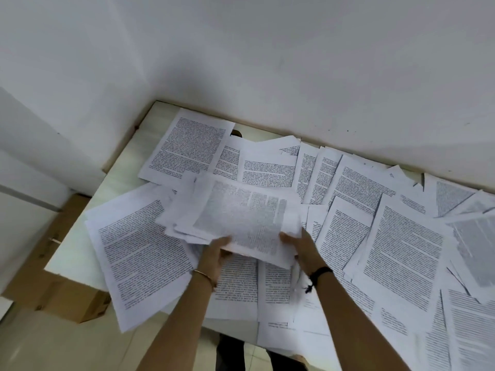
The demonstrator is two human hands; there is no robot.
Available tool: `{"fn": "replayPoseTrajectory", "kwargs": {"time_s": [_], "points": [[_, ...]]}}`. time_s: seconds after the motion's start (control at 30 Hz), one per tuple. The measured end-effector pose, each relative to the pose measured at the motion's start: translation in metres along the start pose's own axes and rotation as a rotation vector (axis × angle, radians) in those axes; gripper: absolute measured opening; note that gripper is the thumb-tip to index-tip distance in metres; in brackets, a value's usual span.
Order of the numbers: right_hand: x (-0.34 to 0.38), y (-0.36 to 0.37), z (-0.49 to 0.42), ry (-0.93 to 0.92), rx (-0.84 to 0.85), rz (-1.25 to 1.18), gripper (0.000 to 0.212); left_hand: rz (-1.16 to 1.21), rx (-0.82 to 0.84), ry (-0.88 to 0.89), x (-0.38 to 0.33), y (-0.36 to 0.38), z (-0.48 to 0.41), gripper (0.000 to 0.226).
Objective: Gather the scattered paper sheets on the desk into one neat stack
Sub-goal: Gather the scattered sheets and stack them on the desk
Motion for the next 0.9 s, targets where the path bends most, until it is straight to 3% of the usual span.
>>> {"fn": "replayPoseTrajectory", "kwargs": {"time_s": [0.1,0.13,0.23,0.3,0.37,0.4,0.53,0.6,0.7,0.8,0.83,0.9], "points": [[0.012,-0.041,0.001,0.030,0.024,0.022,0.079,-0.031,-0.105,0.127,-0.045,-0.043,-0.012,0.007],[0.016,-0.053,0.001,0.054,0.027,0.039,0.090,-0.053,-0.110,0.135,-0.057,-0.055,-0.017,0.022],[0.019,-0.068,-0.007,0.157,0.026,0.129,0.103,-0.185,-0.056,0.008,-0.072,-0.065,-0.029,0.028],[0.019,-0.066,-0.011,0.153,-0.029,0.180,0.081,-0.334,-0.020,-0.052,-0.067,-0.061,-0.039,0.035],[0.022,-0.060,-0.015,0.058,-0.213,0.164,0.043,-0.503,-0.047,-0.031,-0.063,-0.053,-0.050,0.045],[0.023,-0.056,-0.017,0.030,-0.302,0.137,0.038,-0.584,-0.046,-0.014,-0.062,-0.050,-0.054,0.049],[0.018,-0.032,-0.028,0.115,-0.247,0.495,0.077,-0.797,0.020,-0.039,-0.064,-0.042,-0.059,0.062],[0.019,-0.028,-0.033,0.082,-0.287,0.517,0.066,-0.808,0.060,-0.048,-0.064,-0.043,-0.063,0.059],[0.026,-0.020,-0.031,-0.053,-0.521,0.433,0.048,-0.828,0.044,-0.058,-0.061,-0.043,-0.064,0.049],[0.018,-0.006,-0.040,0.027,-0.418,0.667,0.050,-0.858,0.061,0.012,-0.055,-0.043,-0.066,0.045],[0.014,-0.005,-0.044,0.056,-0.377,0.630,0.050,-0.870,0.044,0.030,-0.055,-0.045,-0.066,0.046],[0.013,-0.008,-0.045,0.085,-0.347,0.432,0.032,-0.789,-0.001,0.055,-0.056,-0.051,-0.061,0.042]]}}
Point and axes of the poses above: each hand's wrist, its own z-axis away from the middle knuckle, its own y-axis out of the palm, x = y × z, the point moved 1 cm from there along -z, towards the middle knuckle, and after that the axes turned 10 degrees about y, right-handed, at the moved point
